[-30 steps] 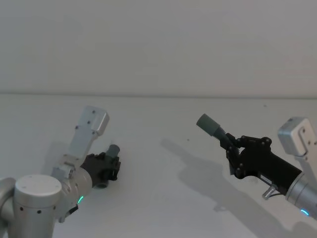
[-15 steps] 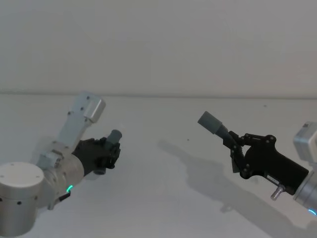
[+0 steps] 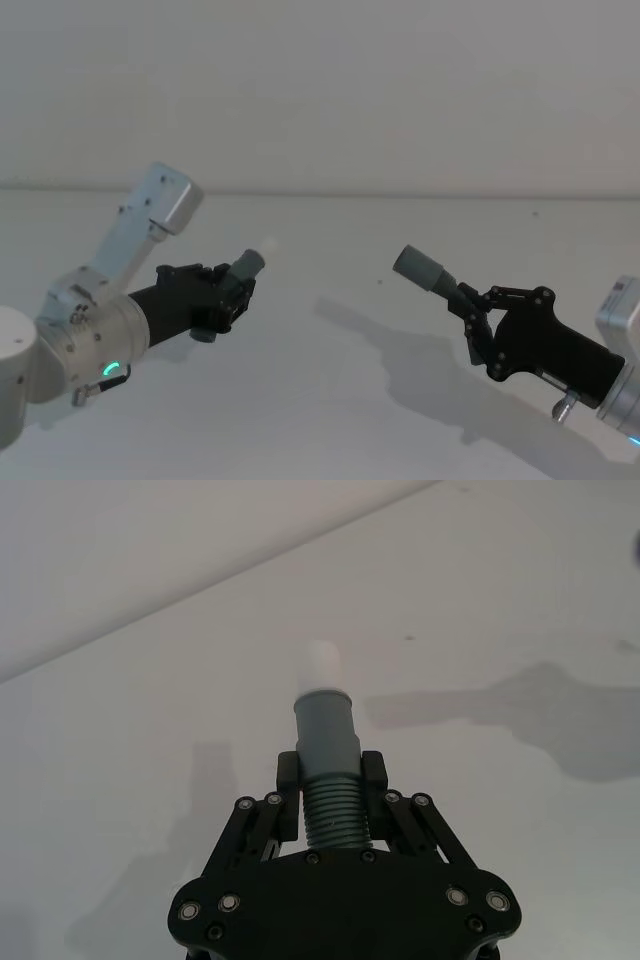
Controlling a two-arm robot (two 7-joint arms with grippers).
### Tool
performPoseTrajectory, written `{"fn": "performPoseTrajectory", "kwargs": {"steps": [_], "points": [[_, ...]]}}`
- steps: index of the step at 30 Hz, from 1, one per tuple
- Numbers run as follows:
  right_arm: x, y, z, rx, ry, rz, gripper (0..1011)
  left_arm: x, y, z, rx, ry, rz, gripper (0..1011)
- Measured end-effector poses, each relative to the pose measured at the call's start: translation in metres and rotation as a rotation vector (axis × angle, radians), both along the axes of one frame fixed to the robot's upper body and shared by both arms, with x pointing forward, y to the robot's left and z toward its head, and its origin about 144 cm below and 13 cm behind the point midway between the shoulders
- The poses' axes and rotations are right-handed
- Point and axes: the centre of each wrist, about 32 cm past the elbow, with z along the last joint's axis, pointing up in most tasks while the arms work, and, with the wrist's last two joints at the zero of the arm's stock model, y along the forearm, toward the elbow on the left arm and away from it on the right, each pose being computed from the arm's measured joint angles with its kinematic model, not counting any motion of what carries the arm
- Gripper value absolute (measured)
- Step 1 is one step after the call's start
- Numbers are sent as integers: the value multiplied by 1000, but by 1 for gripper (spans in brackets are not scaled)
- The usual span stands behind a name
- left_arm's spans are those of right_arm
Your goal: Use both hands to pick up one end of the pipe from the table, align the ends, and insert them.
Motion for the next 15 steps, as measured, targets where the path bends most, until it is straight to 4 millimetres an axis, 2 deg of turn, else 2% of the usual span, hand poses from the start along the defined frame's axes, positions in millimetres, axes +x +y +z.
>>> {"fn": "performPoseTrajectory", "kwargs": {"steps": [15], "points": [[-4, -3, -11, -71, -60, 44, 86, 8, 27, 10, -54, 56, -173, 348]]}}
